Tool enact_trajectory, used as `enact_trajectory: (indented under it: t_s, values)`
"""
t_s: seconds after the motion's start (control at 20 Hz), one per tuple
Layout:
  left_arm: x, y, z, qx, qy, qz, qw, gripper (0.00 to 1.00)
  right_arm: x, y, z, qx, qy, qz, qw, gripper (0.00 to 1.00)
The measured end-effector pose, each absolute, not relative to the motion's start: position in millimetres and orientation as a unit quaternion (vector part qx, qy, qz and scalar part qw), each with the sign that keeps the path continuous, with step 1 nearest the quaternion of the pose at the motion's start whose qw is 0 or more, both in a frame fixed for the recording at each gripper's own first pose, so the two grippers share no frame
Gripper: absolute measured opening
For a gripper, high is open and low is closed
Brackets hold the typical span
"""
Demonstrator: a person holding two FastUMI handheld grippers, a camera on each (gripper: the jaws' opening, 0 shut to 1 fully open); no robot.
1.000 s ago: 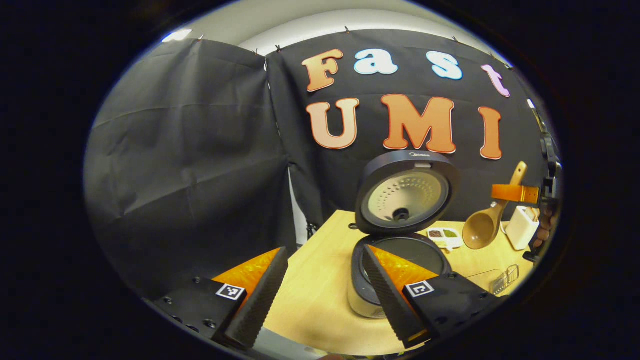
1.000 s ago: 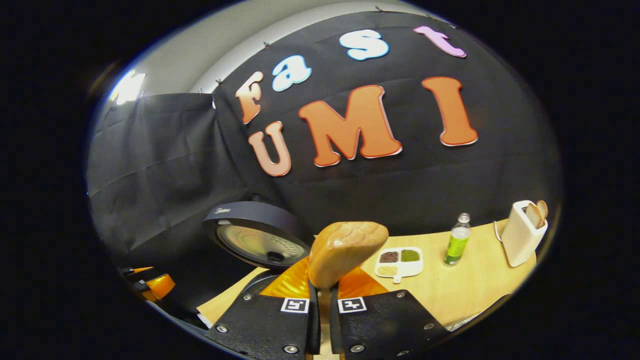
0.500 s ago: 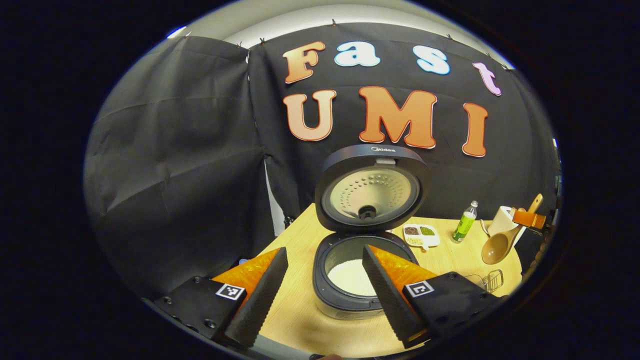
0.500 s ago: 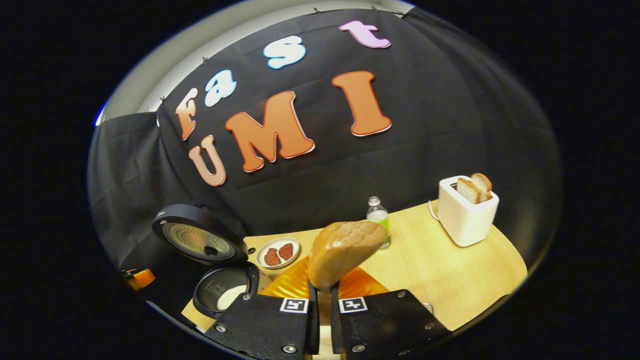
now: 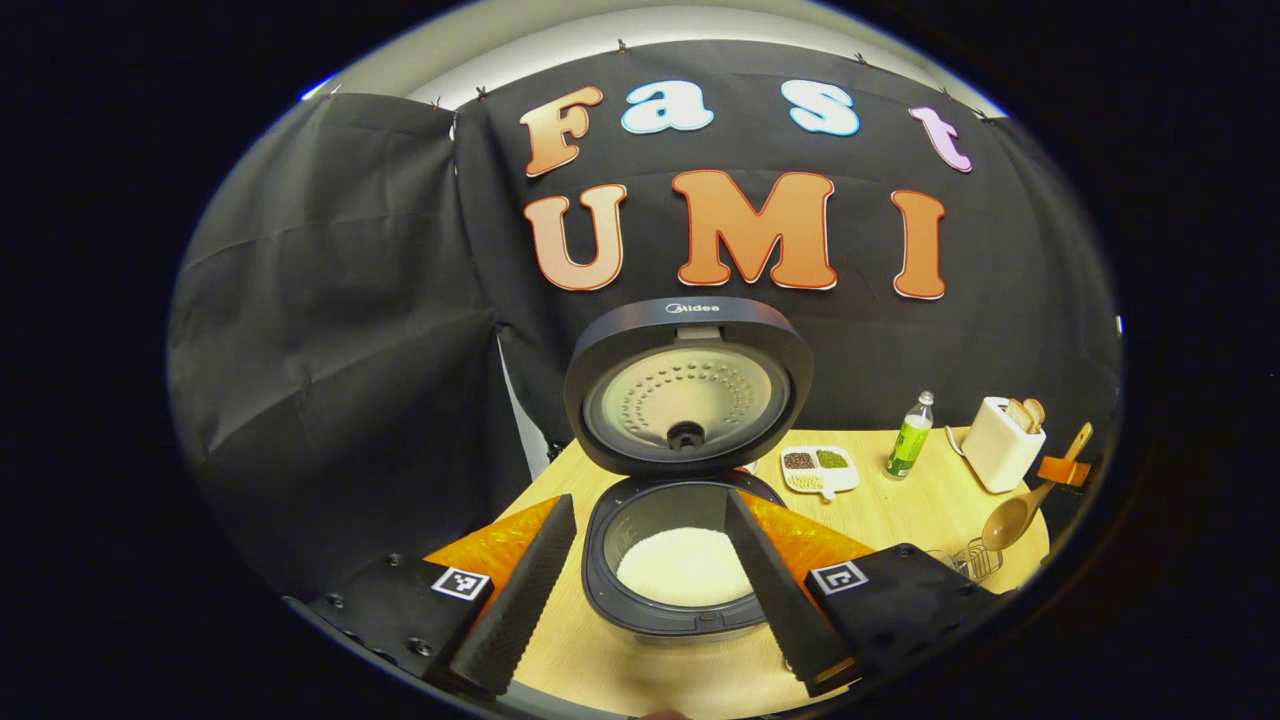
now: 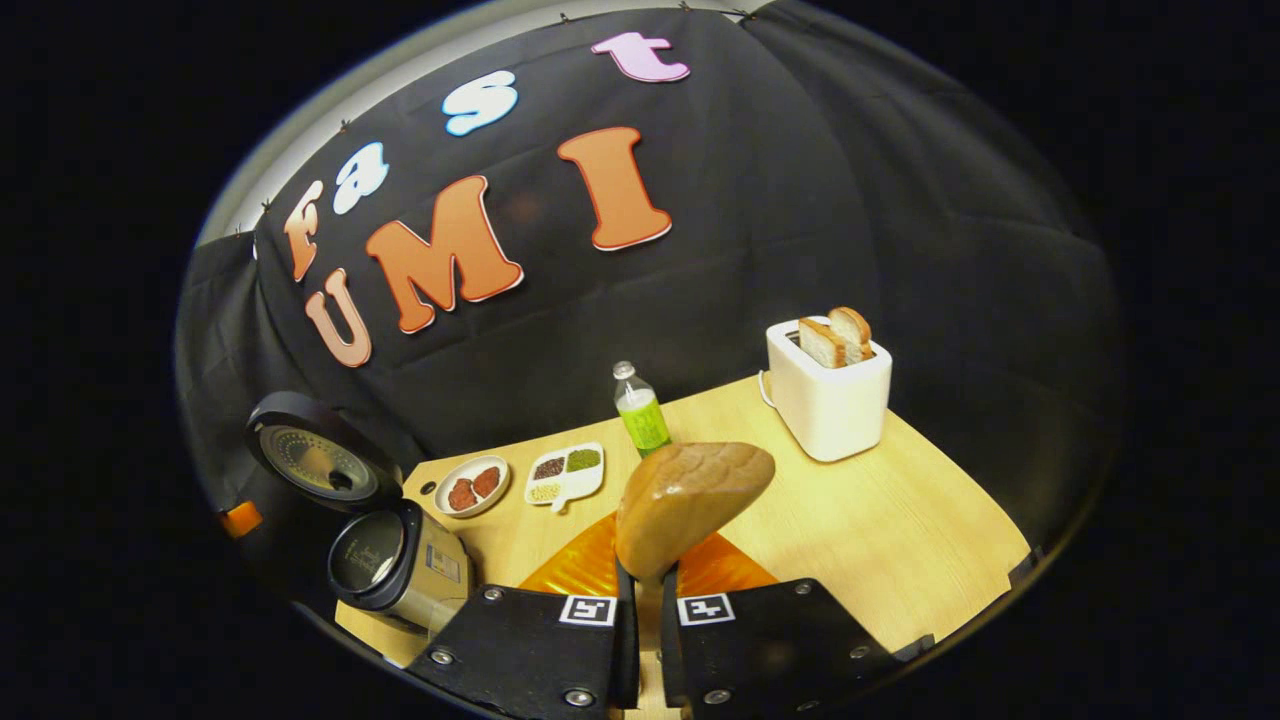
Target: Close the left gripper, press the button to open the rice cooker; take a wooden spoon from the chopstick holder with the right hand, scoop a spoonful of rice and pour it into the rice cooker, then put the wooden spoon back into the chopstick holder.
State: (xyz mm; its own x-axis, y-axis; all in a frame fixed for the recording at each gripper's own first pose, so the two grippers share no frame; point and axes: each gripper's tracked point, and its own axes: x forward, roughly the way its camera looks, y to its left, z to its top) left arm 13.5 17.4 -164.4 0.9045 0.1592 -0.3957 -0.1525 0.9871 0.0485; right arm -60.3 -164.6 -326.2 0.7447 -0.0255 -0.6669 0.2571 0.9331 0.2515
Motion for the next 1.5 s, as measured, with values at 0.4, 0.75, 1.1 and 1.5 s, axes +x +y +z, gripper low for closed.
enact_trajectory:
  t_s: [0.4, 0.75, 1.1, 1.5]
  values:
    - [28, 4, -149, 0.03, 0.193, 0.074, 0.978, 0.95, -88, -169, -380, 0.181, 0.393, -0.087, 0.897, 0.09]
    - [43, 1, -129, 0.057, 0.177, 0.07, 0.98, 0.97, -102, -167, -412, 0.191, 0.431, -0.092, 0.877, 0.12]
    - [66, -5, -106, 0.069, 0.154, 0.059, 0.984, 0.94, -115, -167, -425, 0.214, 0.469, -0.099, 0.851, 0.07]
    - [113, -16, -56, 0.048, 0.118, 0.032, 0.991, 1.0, -122, -188, -413, 0.184, 0.469, -0.116, 0.856, 0.6]
